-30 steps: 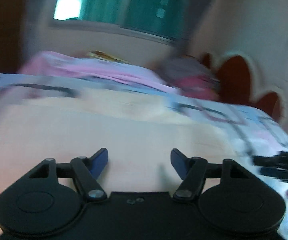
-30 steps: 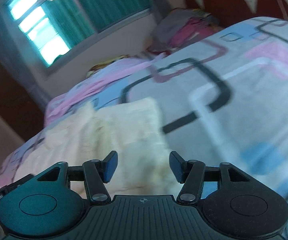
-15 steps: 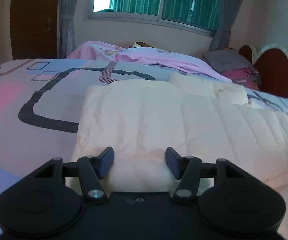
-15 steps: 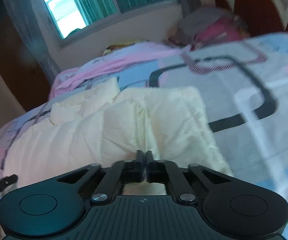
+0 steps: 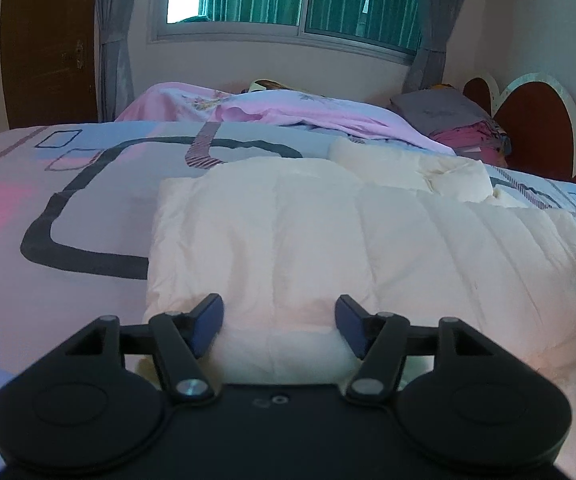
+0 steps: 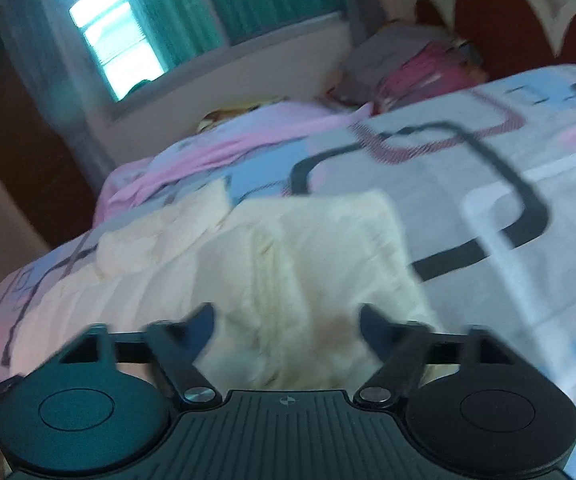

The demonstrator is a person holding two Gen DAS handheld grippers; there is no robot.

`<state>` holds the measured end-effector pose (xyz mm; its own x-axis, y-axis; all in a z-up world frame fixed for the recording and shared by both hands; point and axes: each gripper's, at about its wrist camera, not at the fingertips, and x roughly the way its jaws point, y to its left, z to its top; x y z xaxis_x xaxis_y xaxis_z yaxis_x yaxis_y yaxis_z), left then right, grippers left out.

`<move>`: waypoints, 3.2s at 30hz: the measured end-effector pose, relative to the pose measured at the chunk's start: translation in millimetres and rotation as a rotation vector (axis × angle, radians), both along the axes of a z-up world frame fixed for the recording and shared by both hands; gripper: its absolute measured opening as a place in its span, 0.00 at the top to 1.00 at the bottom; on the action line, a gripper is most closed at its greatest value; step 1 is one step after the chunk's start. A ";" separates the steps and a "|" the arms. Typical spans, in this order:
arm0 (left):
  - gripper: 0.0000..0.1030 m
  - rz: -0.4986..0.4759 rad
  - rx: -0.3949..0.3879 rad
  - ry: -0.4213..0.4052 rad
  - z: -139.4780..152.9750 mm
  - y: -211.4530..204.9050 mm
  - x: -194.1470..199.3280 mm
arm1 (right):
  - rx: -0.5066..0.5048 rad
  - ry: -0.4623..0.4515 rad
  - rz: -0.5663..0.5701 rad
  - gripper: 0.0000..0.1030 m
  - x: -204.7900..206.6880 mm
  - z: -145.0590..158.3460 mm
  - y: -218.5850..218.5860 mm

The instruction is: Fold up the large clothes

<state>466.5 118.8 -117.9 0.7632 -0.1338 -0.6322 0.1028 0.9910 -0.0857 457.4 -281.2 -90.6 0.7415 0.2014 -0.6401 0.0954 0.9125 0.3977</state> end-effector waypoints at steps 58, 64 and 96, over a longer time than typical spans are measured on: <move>0.93 0.124 0.049 0.013 32.9 68.9 -189.6 | -0.146 -0.026 -0.007 0.17 -209.6 43.2 -21.3; 0.01 0.216 0.018 -0.004 36.4 80.1 -253.2 | -0.100 0.037 -0.041 0.17 -284.3 27.0 -51.4; 0.44 0.063 -0.592 0.199 -13.0 84.4 -257.6 | 0.378 0.109 0.098 0.42 -294.7 -28.8 -95.9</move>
